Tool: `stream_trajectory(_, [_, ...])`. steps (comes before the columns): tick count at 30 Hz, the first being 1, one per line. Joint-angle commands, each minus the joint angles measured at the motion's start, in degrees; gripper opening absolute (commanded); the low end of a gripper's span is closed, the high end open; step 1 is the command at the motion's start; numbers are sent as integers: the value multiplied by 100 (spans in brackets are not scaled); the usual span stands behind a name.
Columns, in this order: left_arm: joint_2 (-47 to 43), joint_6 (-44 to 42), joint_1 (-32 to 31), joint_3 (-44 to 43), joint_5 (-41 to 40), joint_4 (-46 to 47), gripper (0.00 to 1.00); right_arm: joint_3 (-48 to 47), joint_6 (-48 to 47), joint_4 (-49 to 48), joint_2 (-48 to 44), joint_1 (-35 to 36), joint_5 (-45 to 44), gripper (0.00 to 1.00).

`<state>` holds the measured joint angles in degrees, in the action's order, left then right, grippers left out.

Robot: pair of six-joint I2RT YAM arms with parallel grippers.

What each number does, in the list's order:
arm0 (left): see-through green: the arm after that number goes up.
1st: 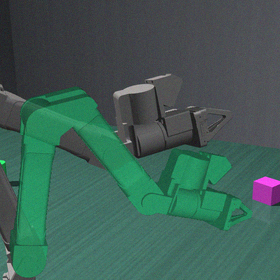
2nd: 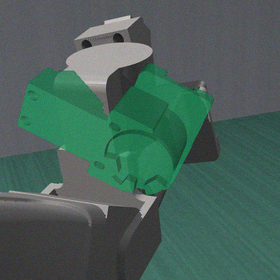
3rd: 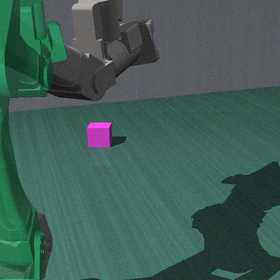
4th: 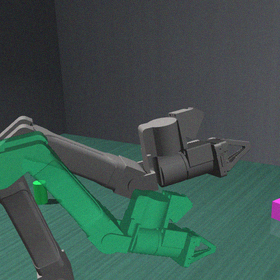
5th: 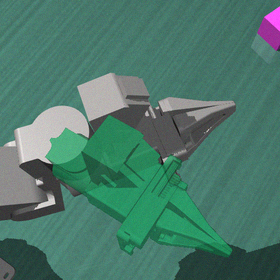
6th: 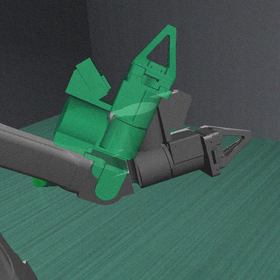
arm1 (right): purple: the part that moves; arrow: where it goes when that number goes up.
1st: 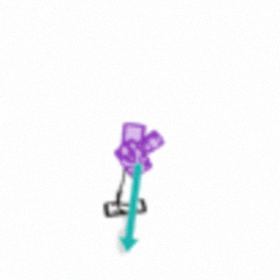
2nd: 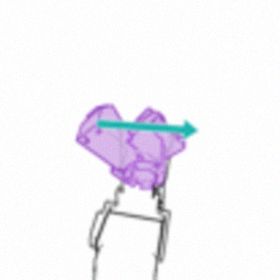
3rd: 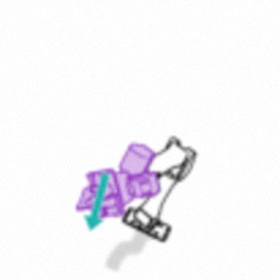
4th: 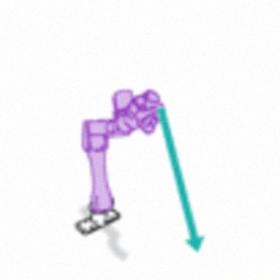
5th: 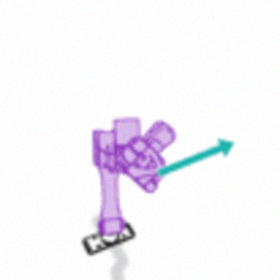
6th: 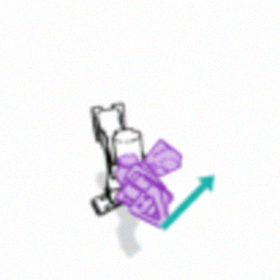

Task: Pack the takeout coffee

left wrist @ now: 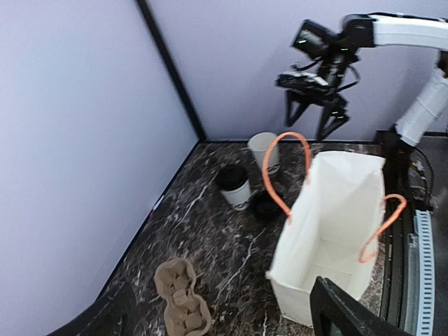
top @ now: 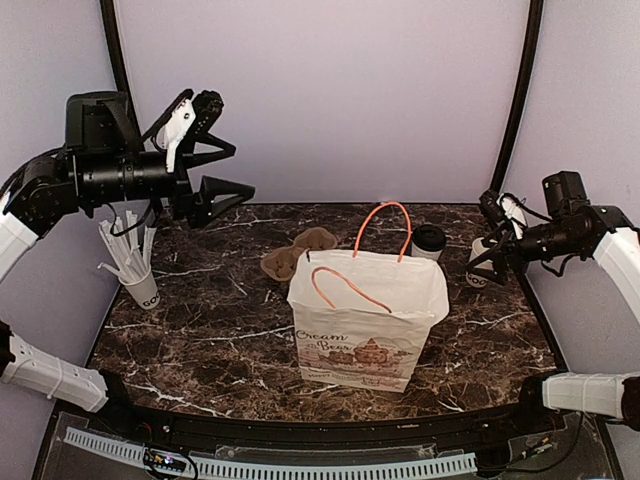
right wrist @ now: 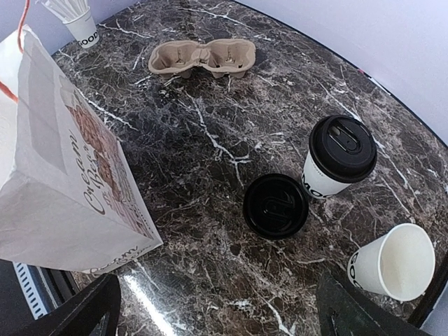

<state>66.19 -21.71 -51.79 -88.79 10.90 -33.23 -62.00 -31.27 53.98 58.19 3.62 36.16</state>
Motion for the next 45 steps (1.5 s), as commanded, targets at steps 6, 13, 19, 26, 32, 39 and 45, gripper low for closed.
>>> stream_trajectory(6, [2116, 1720, 1624, -404, -870, -434, 73, -141, -55, 90, 232, -255, -49, 98])
stream_trajectory(13, [3790, 2825, 2607, -778, -153, -255, 69, -175, -43, 194, 428, -599, 214, 97])
stream_trajectory(19, [4938, 3605, 2885, -1186, 286, -62, 69, 52, -64, 114, 371, -619, 50, 97])
stream_trajectory(26, [5733, 3714, 2892, -1495, 618, 41, 66, 309, -88, -166, 253, -622, -13, 97])
stream_trajectory(32, [5871, 3682, 2885, -1280, 685, 72, 58, -29, -206, -198, 784, -620, 246, 98])
stream_trajectory(39, [5860, 3473, 2872, -1057, 903, -196, 44, -582, -291, -210, 1502, -624, 770, 98])
stream_trajectory(45, [5683, 3214, 2838, -580, 883, -425, 40, -749, -380, -136, 1842, -616, 1025, 99])
